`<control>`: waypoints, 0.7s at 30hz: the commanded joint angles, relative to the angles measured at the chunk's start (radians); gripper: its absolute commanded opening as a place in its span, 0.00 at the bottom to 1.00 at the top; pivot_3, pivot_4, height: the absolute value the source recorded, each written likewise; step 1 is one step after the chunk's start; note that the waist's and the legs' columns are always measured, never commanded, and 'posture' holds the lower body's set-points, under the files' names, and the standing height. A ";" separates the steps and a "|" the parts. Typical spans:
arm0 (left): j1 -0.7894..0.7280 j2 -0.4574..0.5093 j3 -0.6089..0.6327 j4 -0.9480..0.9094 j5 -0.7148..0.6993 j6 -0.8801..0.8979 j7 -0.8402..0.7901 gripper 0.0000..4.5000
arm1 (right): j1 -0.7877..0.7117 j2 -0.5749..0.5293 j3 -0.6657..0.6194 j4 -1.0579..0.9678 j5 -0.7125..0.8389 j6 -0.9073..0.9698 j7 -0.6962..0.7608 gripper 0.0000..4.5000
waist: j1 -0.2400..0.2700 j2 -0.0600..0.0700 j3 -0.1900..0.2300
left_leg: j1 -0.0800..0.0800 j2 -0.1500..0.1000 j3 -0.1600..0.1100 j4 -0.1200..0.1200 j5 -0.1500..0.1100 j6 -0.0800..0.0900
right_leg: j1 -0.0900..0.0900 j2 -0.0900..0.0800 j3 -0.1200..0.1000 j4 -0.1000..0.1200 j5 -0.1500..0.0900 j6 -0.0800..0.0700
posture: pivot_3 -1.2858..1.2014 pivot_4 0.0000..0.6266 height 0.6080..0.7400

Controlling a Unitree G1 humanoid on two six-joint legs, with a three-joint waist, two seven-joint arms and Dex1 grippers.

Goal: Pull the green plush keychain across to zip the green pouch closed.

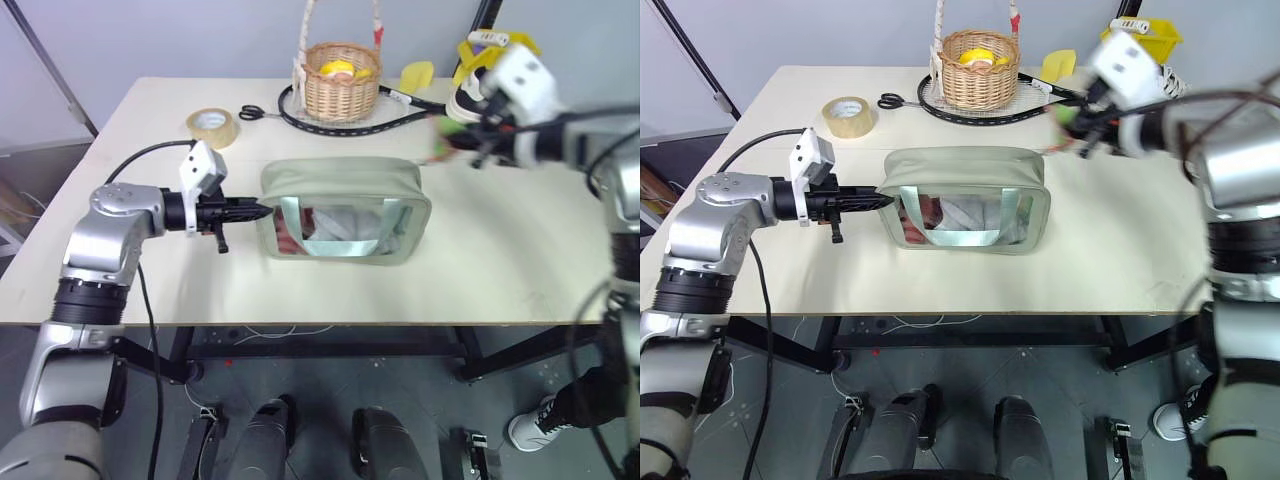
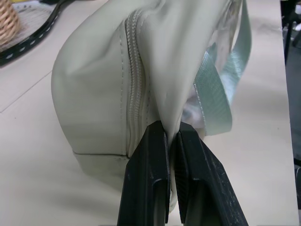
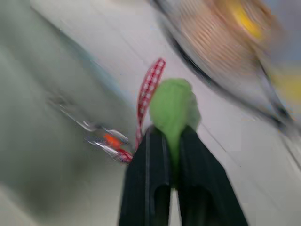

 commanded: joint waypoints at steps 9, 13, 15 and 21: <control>0.017 0.033 0.033 -0.053 -0.036 0.044 0.035 0.00 | 0.343 0.011 0.011 -0.272 0.011 0.039 -0.073 0.01 | -0.017 -0.001 0.000 | 0.000 0.003 0.002 -0.002 0.000 0.001 | -0.002 0.001 0.002 0.002 0.000 0.000 | 0.52 0.24 0.88; 0.026 0.031 0.032 -0.072 -0.047 0.053 0.050 0.00 | 0.430 0.129 0.069 -0.348 -0.005 0.096 -0.143 0.01 | -0.018 0.000 -0.001 | 0.001 0.003 0.002 0.001 0.000 0.002 | -0.001 0.001 0.002 0.004 0.000 0.000 | 0.52 0.24 0.88; 0.026 0.033 0.033 -0.079 -0.052 0.059 0.052 0.00 | 0.434 0.152 0.070 -0.345 -0.009 0.108 -0.159 0.01 | -0.015 0.000 -0.001 | 0.001 0.004 0.001 0.004 0.000 0.002 | 0.000 0.002 0.002 0.004 0.000 0.000 | 0.52 0.24 0.88; 0.023 0.033 0.034 -0.094 -0.062 0.075 0.062 0.00 | 0.398 0.136 0.027 -0.269 -0.015 0.097 -0.184 0.01 | -0.009 0.000 -0.001 | 0.000 0.004 -0.005 0.007 -0.001 0.002 | 0.003 0.001 0.000 0.002 -0.002 -0.004 | 0.52 0.24 0.88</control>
